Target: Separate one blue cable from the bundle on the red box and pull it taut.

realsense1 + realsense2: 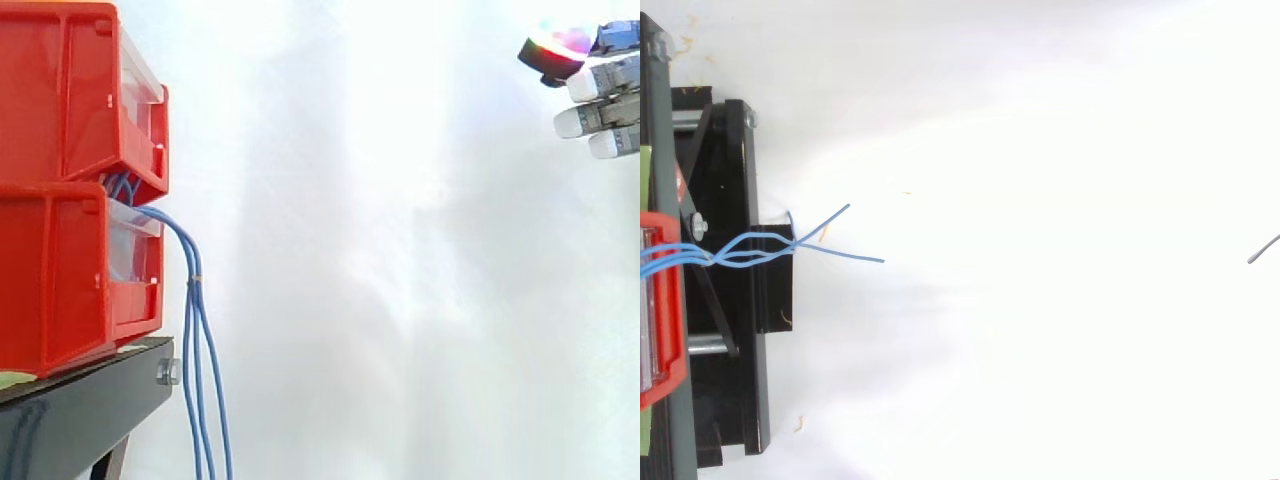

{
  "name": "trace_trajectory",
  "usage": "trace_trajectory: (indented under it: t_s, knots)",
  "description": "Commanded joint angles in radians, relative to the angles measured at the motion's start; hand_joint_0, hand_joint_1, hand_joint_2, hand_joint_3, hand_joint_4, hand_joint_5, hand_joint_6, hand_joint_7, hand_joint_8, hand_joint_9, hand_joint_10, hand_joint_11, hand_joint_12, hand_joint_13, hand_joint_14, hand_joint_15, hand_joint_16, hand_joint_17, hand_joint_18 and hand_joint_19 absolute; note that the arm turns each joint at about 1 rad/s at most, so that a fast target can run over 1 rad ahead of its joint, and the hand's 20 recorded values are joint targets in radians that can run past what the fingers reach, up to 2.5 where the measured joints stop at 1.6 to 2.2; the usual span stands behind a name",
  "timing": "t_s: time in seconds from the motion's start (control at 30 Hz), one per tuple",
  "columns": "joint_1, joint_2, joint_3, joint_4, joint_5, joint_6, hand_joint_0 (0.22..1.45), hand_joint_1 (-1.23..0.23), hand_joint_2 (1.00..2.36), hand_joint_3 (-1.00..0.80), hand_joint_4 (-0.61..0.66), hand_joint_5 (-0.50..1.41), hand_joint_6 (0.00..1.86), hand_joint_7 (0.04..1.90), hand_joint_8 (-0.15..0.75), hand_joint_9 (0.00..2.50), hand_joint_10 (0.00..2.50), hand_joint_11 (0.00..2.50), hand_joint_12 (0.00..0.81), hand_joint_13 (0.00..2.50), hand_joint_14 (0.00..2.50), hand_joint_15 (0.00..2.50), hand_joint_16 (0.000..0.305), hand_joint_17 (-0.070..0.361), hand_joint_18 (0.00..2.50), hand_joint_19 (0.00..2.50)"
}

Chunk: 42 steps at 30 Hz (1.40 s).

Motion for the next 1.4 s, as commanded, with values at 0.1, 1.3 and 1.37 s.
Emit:
trace_trajectory:
  t_s: [0.1, 1.3, 1.37]
  knots:
    - [0.009, 0.000, 0.000, 0.003, 0.001, -0.002, 0.50, -0.64, 1.00, -0.50, 0.21, -0.21, 0.50, 0.65, 0.226, 0.58, 0.00, 0.09, 0.350, 0.32, 0.01, 0.19, 0.052, 0.118, 0.11, 0.34]
    - [0.023, -0.269, 0.071, 0.151, 0.033, -0.001, 0.51, -0.62, 1.00, -0.49, 0.21, -0.21, 0.50, 0.65, 0.229, 0.59, 0.01, 0.09, 0.350, 0.33, 0.01, 0.19, 0.051, 0.115, 0.12, 0.35]
    - [0.020, -0.315, 0.121, 0.120, 0.014, 0.021, 0.51, -0.61, 1.00, -0.49, 0.21, -0.21, 0.50, 0.65, 0.227, 0.59, 0.00, 0.10, 0.350, 0.33, 0.01, 0.19, 0.051, 0.115, 0.12, 0.35]
